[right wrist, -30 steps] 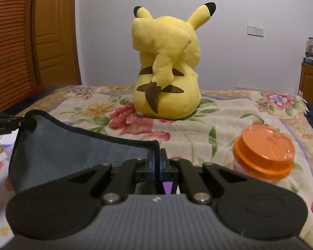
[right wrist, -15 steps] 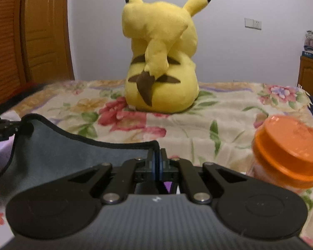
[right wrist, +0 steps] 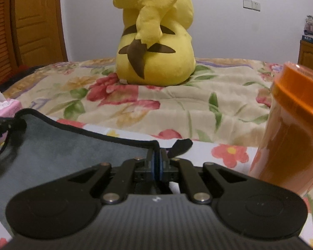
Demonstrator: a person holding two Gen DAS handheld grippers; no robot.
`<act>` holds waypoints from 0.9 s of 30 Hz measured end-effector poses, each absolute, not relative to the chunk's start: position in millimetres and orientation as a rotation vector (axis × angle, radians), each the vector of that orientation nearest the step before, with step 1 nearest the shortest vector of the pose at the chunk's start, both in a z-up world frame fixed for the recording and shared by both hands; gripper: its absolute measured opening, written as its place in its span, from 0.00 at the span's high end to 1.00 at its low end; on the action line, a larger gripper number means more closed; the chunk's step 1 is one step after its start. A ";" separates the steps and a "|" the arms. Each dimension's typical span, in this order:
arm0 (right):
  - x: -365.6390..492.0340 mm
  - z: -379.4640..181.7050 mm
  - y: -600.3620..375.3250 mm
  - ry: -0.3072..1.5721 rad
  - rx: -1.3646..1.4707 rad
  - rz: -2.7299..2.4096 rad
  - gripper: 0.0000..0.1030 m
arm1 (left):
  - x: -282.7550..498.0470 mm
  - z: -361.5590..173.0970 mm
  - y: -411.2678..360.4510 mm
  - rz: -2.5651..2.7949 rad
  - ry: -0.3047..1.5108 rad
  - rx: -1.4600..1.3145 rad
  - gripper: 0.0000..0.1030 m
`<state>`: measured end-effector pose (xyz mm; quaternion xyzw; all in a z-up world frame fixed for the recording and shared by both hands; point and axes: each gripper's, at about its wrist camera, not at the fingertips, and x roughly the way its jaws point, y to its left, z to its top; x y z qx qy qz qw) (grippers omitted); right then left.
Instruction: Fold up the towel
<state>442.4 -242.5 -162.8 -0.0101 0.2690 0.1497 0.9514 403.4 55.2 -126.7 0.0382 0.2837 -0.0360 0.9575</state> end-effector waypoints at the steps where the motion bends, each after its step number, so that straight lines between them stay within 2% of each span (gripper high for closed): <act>1: 443.5 -163.8 -242.6 0.558 -0.016 0.306 0.95 | 403.7 -127.5 54.7 -0.069 0.581 0.080 0.82; 3: 443.6 -164.7 -241.4 0.566 -0.026 0.301 0.94 | 403.0 -128.3 53.5 -0.062 0.587 0.095 0.73; 5: 441.8 -164.4 -240.3 0.569 -0.036 0.300 0.87 | 400.9 -128.7 53.4 -0.060 0.590 0.100 0.62; 6: 441.8 -164.2 -240.2 0.570 -0.035 0.299 0.86 | 399.5 -129.1 53.9 -0.057 0.591 0.101 0.56; 7: 440.6 -163.9 -240.7 0.571 -0.034 0.298 0.84 | 397.8 -129.3 54.3 -0.056 0.593 0.102 0.55; 8: 439.2 -163.6 -240.8 0.572 -0.036 0.294 0.70 | 396.0 -129.5 54.5 -0.057 0.596 0.100 0.55; 10: 436.4 -163.0 -242.0 0.573 -0.037 0.288 0.52 | 391.7 -129.5 54.6 -0.061 0.604 0.099 0.51; 22: 394.1 -147.0 -241.1 0.585 0.008 0.322 0.49 | 352.4 -121.4 44.3 -0.104 0.634 0.123 0.40; 24: 386.3 -143.8 -239.6 0.583 0.003 0.323 0.47 | 345.5 -120.1 43.1 -0.107 0.643 0.131 0.38; 26: 377.8 -140.6 -238.5 0.570 -0.008 0.306 0.39 | 338.7 -119.3 41.8 -0.111 0.652 0.140 0.38; 27: 374.5 -138.9 -238.9 0.569 -0.001 0.303 0.38 | 335.0 -119.0 41.1 -0.116 0.657 0.145 0.38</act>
